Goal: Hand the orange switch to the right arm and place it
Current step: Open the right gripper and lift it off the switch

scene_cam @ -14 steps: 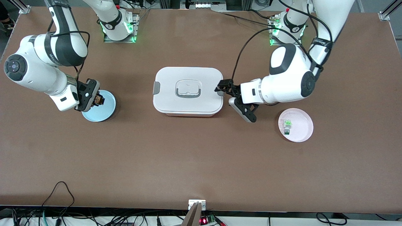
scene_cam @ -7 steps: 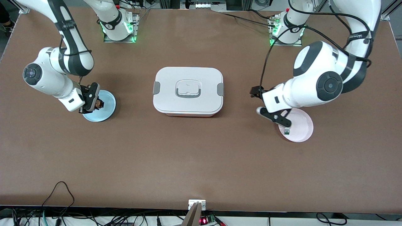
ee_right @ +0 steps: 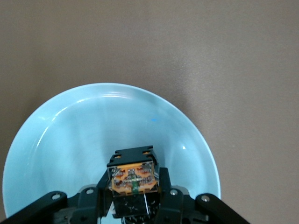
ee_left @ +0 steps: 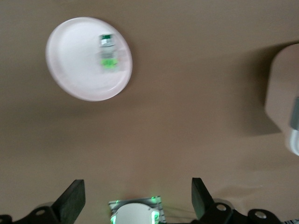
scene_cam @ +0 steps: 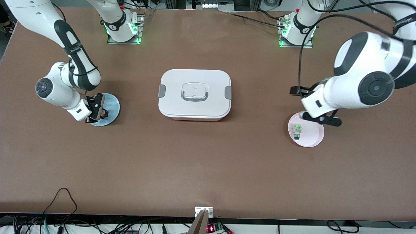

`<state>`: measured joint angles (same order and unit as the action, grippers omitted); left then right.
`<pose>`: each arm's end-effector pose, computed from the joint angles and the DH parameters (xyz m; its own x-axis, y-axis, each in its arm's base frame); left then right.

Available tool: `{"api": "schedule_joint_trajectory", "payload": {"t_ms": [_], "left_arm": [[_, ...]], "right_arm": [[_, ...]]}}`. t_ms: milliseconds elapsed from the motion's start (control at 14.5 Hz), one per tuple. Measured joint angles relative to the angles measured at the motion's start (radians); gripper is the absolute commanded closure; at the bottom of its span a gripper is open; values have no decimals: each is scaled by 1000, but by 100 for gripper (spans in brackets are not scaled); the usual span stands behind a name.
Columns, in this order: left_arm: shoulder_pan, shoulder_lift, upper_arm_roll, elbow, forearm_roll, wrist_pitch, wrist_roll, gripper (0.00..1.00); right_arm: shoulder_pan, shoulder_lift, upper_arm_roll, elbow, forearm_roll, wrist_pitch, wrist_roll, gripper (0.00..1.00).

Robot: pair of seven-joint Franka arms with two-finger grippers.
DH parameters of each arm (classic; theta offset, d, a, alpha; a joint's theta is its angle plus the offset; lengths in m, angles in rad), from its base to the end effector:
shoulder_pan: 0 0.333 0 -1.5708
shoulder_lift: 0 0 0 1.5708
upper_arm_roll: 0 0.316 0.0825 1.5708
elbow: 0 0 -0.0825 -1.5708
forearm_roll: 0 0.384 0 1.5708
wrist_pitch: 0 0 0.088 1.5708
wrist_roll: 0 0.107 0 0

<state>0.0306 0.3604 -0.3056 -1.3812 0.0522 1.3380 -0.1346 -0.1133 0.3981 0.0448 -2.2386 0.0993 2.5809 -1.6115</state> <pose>0.6034 -0.1341 0.4908 0.9152 -0.1303 -0.3813 -0.1395 -0.9902 0.0036 0.5370 -0.0379 0.1845 0.1178 0.9907 0.0676 0.9919 -0.1141 -0.0562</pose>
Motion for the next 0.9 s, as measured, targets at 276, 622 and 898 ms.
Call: {"api": "schedule_joint_trajectory", "payload": {"t_ms": [276, 622, 898], "left_arm": [[-7, -80, 143, -5, -9, 38, -8, 0], [-2, -273, 299, -207, -50, 302, 44, 0], [-12, -373, 294, -330, -51, 326, 77, 0]], "right_arm": [[0, -1, 1, 0, 0, 0, 1, 0], [6, -32, 6, 6, 0, -17, 26, 0], [31, -109, 12, 75, 0, -135, 76, 0]]}}
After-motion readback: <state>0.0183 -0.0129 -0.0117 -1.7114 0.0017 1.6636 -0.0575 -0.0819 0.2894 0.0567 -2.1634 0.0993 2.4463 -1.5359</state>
